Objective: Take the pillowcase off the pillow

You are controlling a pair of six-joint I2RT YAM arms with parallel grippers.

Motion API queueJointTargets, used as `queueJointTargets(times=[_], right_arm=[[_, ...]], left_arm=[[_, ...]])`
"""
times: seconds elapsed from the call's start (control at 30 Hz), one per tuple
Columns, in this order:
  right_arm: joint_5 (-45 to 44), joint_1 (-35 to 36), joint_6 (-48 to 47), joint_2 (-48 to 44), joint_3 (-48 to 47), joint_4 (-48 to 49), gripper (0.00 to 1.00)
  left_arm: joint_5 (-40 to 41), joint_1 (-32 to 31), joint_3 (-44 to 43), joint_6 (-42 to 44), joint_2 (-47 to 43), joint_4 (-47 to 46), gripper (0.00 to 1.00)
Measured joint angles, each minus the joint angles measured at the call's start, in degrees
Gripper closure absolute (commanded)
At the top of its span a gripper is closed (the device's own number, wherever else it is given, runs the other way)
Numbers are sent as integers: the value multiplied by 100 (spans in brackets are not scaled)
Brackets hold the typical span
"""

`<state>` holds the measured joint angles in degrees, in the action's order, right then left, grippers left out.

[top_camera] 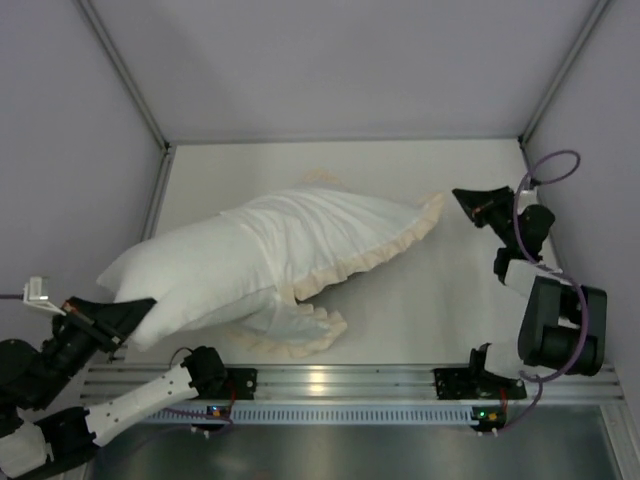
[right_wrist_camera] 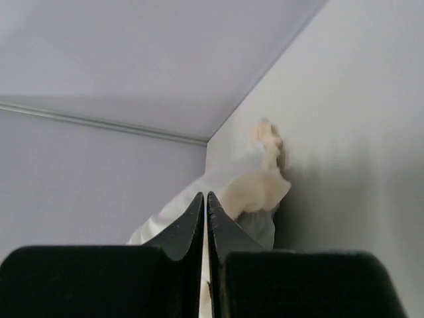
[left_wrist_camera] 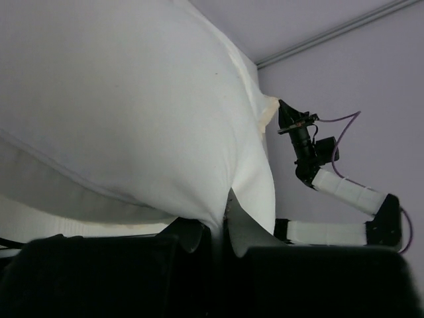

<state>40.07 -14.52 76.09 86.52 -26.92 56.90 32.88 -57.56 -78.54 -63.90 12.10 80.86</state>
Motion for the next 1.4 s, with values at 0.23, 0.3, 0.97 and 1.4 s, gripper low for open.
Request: queueJointTargets(times=[0.23,0.3,0.97,1.4], right_arm=[[-962,-433,-1943,-1362,-1873,-2450,100],[-1147,-645,-2238,-1388,-2079,-2887,100],[-1305,1333,-3506,-4282,1088,-6282,0],[-98,872,-1692,-2190,1808,-2949,1]], left_arm=[[136,-33,-1128,13,-190,74,100],[162,-83,-1172,7,-348,96,100],[146,-361,192,-348,-573,138,100],[101,-365,162,-348,-719,162,100]])
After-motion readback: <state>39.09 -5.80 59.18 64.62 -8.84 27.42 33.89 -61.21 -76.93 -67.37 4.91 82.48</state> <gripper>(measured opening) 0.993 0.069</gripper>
